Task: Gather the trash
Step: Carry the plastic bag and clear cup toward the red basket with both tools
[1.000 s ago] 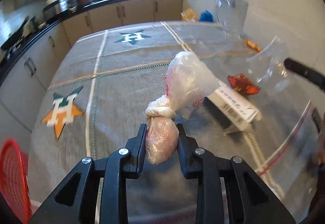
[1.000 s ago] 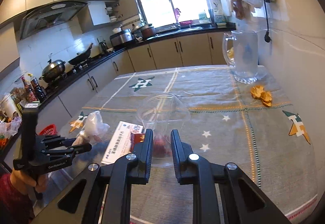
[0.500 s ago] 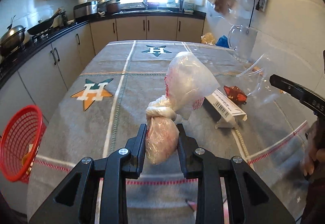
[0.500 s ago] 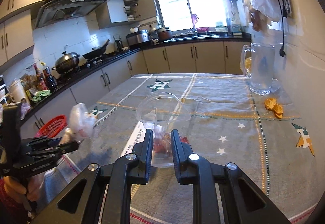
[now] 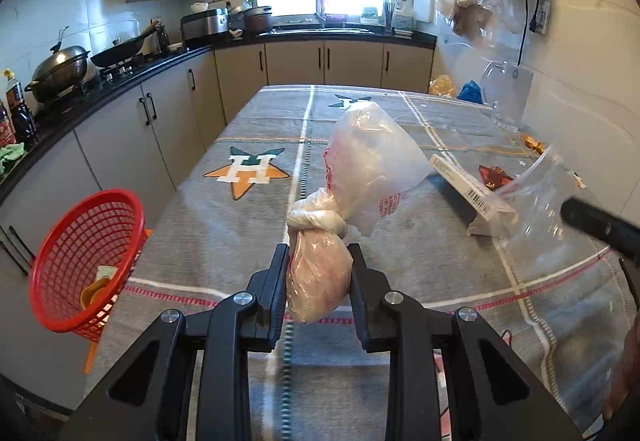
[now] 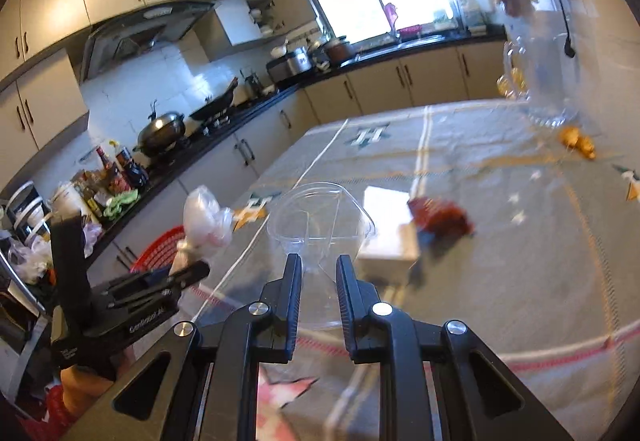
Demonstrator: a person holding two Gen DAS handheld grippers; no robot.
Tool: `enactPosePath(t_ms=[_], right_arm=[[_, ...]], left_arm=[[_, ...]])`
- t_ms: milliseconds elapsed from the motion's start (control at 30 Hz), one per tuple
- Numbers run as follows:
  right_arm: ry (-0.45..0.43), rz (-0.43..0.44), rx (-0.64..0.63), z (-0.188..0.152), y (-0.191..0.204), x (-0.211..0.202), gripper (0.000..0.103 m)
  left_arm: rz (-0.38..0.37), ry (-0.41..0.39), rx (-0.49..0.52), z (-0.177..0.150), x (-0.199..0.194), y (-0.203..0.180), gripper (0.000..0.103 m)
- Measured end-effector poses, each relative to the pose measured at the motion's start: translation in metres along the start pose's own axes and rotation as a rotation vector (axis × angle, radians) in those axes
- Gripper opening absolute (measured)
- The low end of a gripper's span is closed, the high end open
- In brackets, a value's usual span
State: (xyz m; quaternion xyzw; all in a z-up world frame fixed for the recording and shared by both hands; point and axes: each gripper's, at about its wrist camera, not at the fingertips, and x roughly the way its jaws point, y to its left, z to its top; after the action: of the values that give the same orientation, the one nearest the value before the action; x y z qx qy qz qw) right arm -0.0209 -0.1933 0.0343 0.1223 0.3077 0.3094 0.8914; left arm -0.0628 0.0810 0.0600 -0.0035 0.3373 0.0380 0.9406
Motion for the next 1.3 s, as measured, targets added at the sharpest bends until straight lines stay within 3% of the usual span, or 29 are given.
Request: enactPosePath(t_ms=[767,1300], right_arm=[[0.038,0.012,-0.047,-0.003,0.064,0.015,0.02],[0.09,0.064,-0.089,0.016,0.112,0.048,0.02]], left_arm=[[0.031,-0.029,-0.062,-0.017,-0.023,0.04,0.027],[0.087,-0.057,-0.165,-0.016,-0.037,0.104,0.027]])
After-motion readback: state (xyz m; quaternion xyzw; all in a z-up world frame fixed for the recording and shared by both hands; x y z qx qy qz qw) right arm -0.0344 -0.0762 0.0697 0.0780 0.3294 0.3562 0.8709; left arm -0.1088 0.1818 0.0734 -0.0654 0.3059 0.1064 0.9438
